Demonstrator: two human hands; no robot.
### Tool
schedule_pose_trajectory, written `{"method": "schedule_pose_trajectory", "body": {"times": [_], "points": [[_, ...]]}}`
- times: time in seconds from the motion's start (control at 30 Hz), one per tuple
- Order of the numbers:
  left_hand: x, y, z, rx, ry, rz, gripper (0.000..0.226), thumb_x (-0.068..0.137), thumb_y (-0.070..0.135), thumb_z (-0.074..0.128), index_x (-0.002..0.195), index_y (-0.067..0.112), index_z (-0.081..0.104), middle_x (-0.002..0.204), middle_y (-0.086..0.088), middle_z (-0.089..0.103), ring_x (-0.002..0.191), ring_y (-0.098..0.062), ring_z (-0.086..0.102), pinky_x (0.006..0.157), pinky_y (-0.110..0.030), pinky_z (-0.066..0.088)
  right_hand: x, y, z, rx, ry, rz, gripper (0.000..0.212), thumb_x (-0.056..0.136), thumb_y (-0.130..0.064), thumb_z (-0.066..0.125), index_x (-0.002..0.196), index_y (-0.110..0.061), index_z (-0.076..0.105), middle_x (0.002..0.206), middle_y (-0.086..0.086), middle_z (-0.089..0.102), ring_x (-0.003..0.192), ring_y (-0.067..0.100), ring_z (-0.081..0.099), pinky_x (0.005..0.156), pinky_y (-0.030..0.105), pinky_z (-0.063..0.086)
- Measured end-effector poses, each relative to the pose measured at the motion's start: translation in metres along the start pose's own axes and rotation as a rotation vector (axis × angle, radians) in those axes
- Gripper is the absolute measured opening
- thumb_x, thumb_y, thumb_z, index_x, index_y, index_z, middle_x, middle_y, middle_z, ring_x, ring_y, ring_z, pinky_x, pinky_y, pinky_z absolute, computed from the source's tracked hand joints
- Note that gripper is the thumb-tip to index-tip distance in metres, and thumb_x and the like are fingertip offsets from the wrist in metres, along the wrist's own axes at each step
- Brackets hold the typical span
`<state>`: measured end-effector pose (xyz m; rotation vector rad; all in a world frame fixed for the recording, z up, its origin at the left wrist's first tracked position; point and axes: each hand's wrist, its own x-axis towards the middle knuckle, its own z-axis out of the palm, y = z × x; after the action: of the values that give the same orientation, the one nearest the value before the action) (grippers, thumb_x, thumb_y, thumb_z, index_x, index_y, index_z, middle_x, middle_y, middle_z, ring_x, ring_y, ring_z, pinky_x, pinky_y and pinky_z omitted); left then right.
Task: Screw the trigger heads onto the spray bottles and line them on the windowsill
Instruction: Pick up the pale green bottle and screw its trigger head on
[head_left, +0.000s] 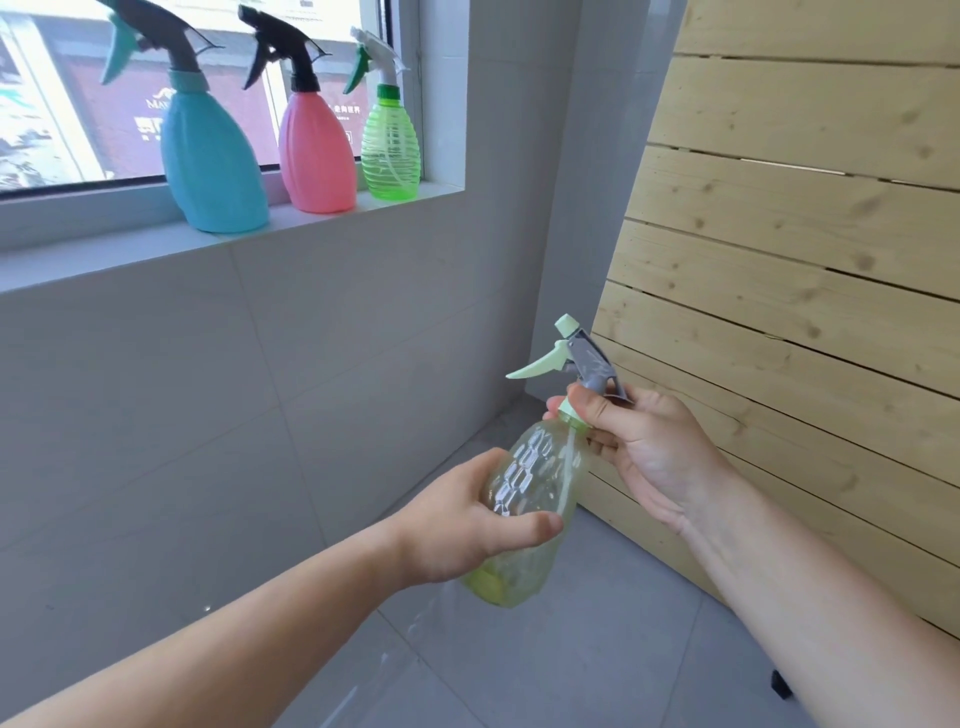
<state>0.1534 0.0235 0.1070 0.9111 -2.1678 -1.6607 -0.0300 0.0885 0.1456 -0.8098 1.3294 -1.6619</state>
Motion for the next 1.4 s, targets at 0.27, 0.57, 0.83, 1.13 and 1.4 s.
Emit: {"method": "schedule_pose_trajectory", "body": {"times": [0.27,0.57,0.83,1.13,1.4], "points": [[-0.022,0.016,-0.031,-0.135,0.204,0.133,0.046,0.085,0.061,0.070,0.116,0.028,0.061,0.093,0.013,0.068,0.083,-0.001,0.067,0.077,-0.023,0.058,-0.013,-0.007,0.029,-0.046,-0.168,0.001,0.047,0.086,-0.033,0.067,0.126,-0.009,0.061,0.120,0.015,0.073,0.114,0.029,0.069,0.105,0.048,0.048],[-0.105,0.044,-0.134,-0.142,0.598,0.264,0.043,0.101,0.048,0.038,0.134,0.022,0.029,0.101,0.002,0.072,0.081,0.001,0.075,0.069,-0.014,0.057,-0.031,-0.021,0.181,-0.382,-0.548,-0.248,0.063,0.092,-0.021,0.066,0.118,-0.072,0.040,0.120,-0.020,0.071,0.120,0.003,0.063,0.104,0.041,0.050],[-0.142,0.075,-0.259,-0.041,0.785,0.279,0.031,0.109,0.035,0.042,0.139,0.027,0.047,0.118,0.001,0.065,0.090,0.010,0.070,0.093,-0.029,0.054,0.018,-0.056,0.319,-0.421,-0.547,-0.382,0.078,0.082,-0.026,0.074,0.148,-0.036,0.033,0.128,-0.006,0.063,0.116,0.010,0.063,0.103,0.043,0.051],[-0.126,0.061,-0.344,-0.123,0.981,0.101,0.064,0.092,0.058,0.060,0.145,0.024,0.046,0.141,-0.012,0.058,0.127,-0.031,0.059,0.114,-0.053,0.043,0.073,-0.058,0.396,-0.643,-0.500,-0.430,0.075,0.091,-0.037,0.065,0.154,-0.032,0.024,0.145,0.008,0.050,0.132,0.027,0.051,0.111,0.045,0.041],[-0.110,0.040,-0.357,-0.171,1.022,0.067,0.051,0.093,0.047,0.067,0.137,0.023,0.055,0.136,-0.006,0.062,0.129,-0.028,0.059,0.115,-0.051,0.044,0.103,-0.032,0.405,-0.614,-0.467,-0.384,0.063,0.088,-0.037,0.068,0.143,-0.029,0.038,0.133,0.003,0.059,0.121,0.023,0.057,0.104,0.046,0.047]]}}
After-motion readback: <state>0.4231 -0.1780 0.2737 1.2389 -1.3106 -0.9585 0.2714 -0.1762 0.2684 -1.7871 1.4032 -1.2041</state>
